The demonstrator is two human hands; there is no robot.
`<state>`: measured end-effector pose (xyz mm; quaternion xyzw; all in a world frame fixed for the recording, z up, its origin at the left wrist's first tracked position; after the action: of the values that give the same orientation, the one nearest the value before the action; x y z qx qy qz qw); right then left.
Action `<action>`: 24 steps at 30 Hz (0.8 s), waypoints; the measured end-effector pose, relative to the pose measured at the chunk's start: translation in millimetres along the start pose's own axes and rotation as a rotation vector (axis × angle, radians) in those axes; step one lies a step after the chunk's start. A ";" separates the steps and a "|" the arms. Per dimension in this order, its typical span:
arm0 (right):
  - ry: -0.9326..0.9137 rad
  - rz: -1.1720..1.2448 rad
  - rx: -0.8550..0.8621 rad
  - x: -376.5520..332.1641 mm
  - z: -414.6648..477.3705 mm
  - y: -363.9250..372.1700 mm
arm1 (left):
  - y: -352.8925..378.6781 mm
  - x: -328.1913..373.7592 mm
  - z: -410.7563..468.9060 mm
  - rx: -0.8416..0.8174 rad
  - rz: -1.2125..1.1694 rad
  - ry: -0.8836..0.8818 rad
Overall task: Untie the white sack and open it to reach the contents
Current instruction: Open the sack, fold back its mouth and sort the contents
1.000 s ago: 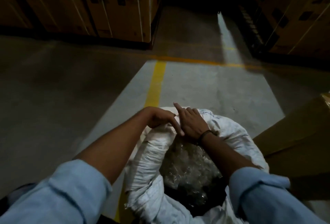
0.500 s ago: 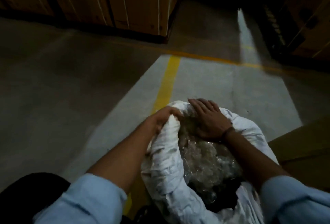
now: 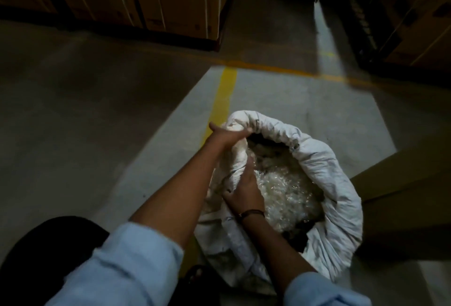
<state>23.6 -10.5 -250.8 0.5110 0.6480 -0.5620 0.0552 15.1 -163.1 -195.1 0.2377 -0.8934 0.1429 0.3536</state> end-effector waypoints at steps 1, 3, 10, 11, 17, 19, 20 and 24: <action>0.034 -0.037 -0.001 -2.5 -0.5 1.6 | 9.5 -9.1 -7.7 -0.018 0.048 -0.062; 0.101 -0.072 -0.002 -5.6 -2.1 4.0 | 29.0 -36.1 -16.1 -0.054 0.067 -0.089; -0.111 -0.233 0.223 -8.8 -47.6 6.4 | 32.4 -88.2 -37.9 -0.438 -0.428 0.125; -0.197 -0.150 0.243 -10.8 -50.8 10.2 | 25.7 -90.5 -42.0 -0.481 -0.583 0.182; -0.078 -0.049 0.032 -1.9 -56.5 23.9 | 11.1 -91.1 -60.1 -0.306 -0.520 0.146; -0.034 -0.200 0.058 -1.1 -55.1 21.8 | 16.0 -90.3 -63.0 0.040 -0.182 0.018; -0.024 -0.234 0.070 -4.6 -56.7 23.3 | 22.2 -89.5 -67.7 0.164 -0.099 -0.021; -0.169 -0.151 -0.015 -12.2 -74.6 32.5 | 47.3 -102.9 -78.5 0.279 -0.177 -0.059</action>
<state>90.4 35.8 -237.8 0.4112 0.6818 -0.6009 0.0710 100.0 -56.5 -215.5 0.3661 -0.8505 0.2267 0.3020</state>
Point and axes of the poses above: each hand's wrist, its own z-axis towards the middle knuckle, its own y-axis out of the palm, x = y × z, the point moved 3 cm from there along z, towards the middle knuckle, and after that the axes turned 15 degrees about -x, right-handed, at the moved point
